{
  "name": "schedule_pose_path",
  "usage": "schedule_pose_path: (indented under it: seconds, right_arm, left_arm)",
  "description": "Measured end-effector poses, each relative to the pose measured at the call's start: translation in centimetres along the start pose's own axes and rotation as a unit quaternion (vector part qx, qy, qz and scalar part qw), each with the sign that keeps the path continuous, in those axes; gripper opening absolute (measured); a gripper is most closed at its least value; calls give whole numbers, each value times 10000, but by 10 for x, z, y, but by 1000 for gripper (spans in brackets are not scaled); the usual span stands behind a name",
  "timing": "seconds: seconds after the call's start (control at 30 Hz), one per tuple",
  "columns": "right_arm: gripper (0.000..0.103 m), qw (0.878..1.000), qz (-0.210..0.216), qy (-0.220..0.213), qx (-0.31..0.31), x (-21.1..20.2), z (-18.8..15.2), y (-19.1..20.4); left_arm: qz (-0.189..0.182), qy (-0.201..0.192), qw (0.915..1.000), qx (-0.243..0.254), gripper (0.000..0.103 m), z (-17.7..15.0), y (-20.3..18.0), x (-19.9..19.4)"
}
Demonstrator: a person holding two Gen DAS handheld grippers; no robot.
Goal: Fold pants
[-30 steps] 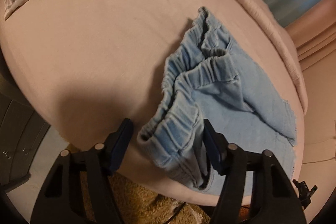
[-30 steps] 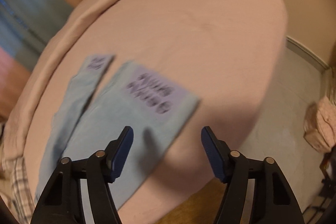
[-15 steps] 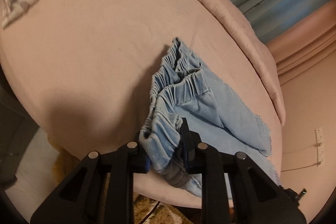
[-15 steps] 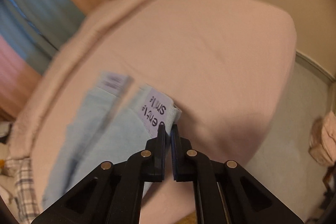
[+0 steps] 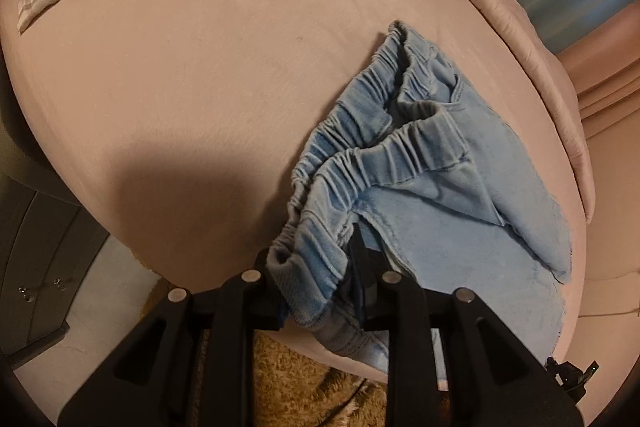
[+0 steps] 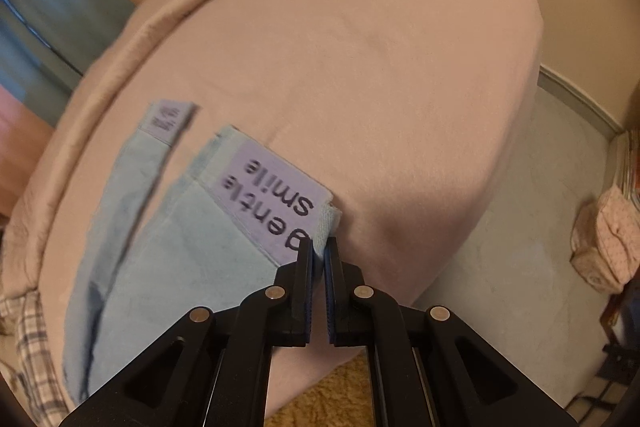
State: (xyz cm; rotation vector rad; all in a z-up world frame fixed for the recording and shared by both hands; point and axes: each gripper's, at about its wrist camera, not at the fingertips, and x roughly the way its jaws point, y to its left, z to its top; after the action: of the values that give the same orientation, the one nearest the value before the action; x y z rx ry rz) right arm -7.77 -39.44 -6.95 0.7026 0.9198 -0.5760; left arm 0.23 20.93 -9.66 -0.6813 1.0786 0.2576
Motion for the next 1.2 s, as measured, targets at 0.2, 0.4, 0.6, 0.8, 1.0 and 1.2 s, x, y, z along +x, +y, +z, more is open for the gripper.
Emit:
schedule_pose_path:
  seconds: [0.2,0.4,0.6,0.8,1.0,1.2]
  right_arm:
    - [6,9992,-385,17,93,1,2,3]
    - [64,9910,-910,-826,-539,-42,13,42]
    - [67,9845,256,-949,-1453,-55,30,137]
    - [67,9703,1446,308,-1915,11,35,249]
    - [67,9742,805,946,-1885,97,36,323]
    - [67,9800,105,1075,-1669,152,40,340]
  left_arm:
    - [405,-49,9991,153,66,11,-11,-15]
    - [240,-775,9964,242,86,25,-37,-54]
    - [-405,-1022,9932,393,94,26,-73,-64]
    - [-795,-384,9936,709,92,4,-118,-27]
    - [-661,-15,9934,940,89,-14,-133,-2]
    - [-504,116,9948,879,89,-16,-130,5]
